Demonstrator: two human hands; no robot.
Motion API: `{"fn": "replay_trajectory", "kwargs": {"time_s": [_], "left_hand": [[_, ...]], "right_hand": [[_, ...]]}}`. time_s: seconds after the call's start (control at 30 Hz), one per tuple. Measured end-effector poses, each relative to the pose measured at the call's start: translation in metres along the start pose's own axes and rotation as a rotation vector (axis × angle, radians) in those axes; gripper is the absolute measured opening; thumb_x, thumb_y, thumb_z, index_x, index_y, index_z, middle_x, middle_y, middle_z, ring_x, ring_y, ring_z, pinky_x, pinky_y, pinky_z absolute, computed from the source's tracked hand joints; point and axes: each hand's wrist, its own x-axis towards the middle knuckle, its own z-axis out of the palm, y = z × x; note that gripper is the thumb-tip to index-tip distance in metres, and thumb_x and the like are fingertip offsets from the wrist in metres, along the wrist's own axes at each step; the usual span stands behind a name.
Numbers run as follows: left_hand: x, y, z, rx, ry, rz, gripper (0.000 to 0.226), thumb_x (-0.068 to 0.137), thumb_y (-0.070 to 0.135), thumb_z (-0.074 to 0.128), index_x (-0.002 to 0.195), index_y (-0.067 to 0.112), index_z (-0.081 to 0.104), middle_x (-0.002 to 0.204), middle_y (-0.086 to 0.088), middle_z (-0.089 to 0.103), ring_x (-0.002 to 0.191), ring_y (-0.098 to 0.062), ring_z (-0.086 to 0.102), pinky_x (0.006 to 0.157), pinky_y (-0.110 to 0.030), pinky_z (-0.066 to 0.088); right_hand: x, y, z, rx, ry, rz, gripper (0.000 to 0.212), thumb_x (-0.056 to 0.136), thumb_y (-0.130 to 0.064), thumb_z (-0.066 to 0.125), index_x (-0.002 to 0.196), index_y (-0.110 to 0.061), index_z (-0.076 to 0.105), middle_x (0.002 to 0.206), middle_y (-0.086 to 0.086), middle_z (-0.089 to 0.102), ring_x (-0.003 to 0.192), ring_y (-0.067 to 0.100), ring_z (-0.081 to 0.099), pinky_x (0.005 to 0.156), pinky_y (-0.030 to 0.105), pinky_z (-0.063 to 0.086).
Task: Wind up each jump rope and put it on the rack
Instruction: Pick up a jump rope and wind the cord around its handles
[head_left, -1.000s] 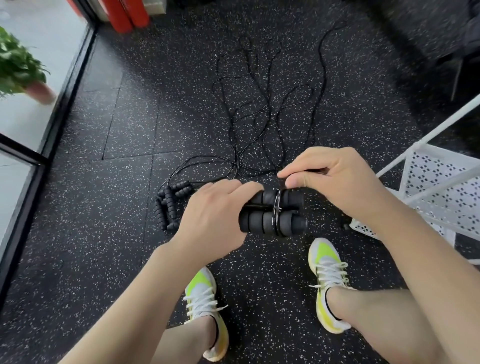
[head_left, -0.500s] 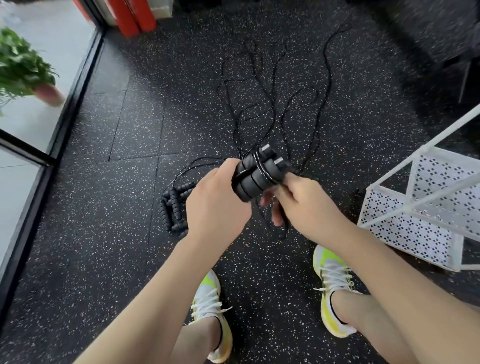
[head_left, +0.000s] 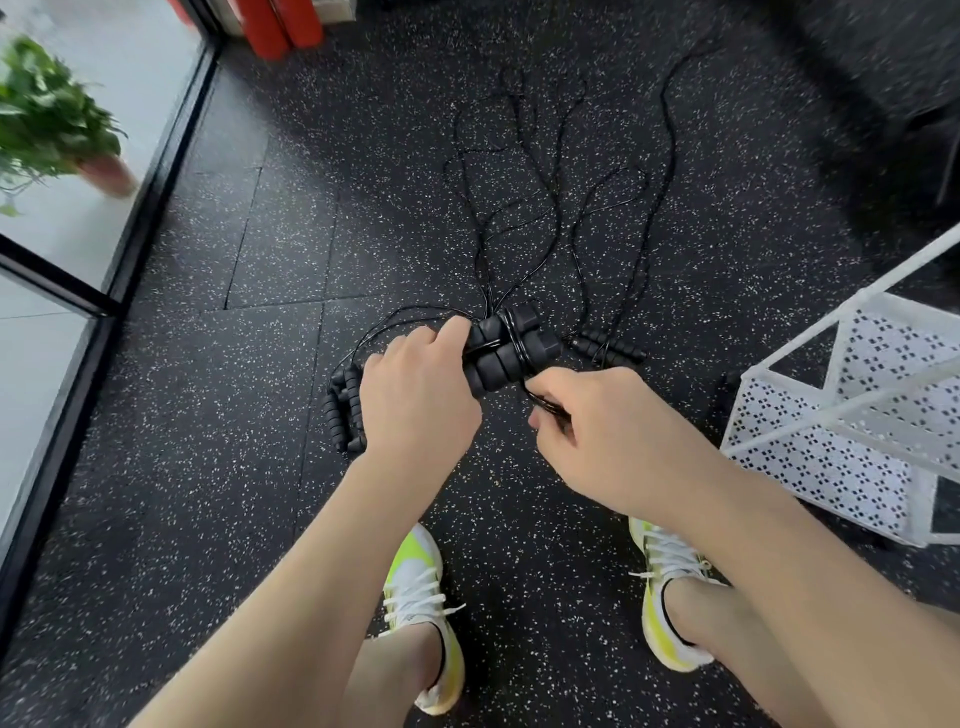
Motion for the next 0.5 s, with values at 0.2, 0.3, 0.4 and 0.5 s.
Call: {"fn": "replay_trajectory", "kwargs": {"time_s": [0.2,0.3,0.4,0.5], "left_hand": [[-0.002,-0.001,0.003,0.067,-0.122,0.045,0.037,0.082,0.021,0.069,0.113,0.025,0.049,0.090,0.005,0.045,0.092,-0.029,0.057,0.074,-0.036,0.033],[-0.003,-0.001,0.004,0.096,-0.140,0.063,0.038,0.081,0.021,0.068,0.113,0.025,0.048,0.090,0.005,0.045,0.085,-0.026,0.049,0.074,-0.036,0.034],[-0.006,0.001,0.006,0.094,-0.148,0.128,0.035,0.084,0.021,0.065,0.114,0.027,0.048,0.093,0.005,0.050,0.090,-0.026,0.054,0.076,-0.035,0.033],[-0.009,0.004,0.009,0.107,-0.140,0.267,0.035,0.087,0.022,0.061,0.119,0.029,0.050,0.102,0.004,0.057,0.102,-0.026,0.057,0.082,-0.037,0.038]], "right_hand": [[-0.002,-0.007,-0.011,-0.108,-0.125,-0.084,0.026,0.101,-0.017,0.047,0.125,-0.025,0.054,0.087,-0.012,0.058,0.072,0.009,0.053,0.064,0.033,0.047],[-0.004,-0.006,-0.013,-0.161,-0.112,-0.111,0.021,0.103,-0.019,0.046,0.121,-0.028,0.048,0.079,-0.013,0.055,0.068,0.008,0.053,0.061,0.035,0.048],[-0.003,-0.004,-0.017,-0.166,-0.078,-0.138,0.013,0.103,-0.025,0.050,0.115,-0.029,0.050,0.077,-0.011,0.057,0.063,0.006,0.052,0.059,0.034,0.048],[0.001,0.002,-0.024,-0.082,-0.022,-0.119,0.014,0.095,-0.032,0.065,0.105,-0.033,0.056,0.082,-0.013,0.065,0.067,0.003,0.057,0.064,0.033,0.051]]}}
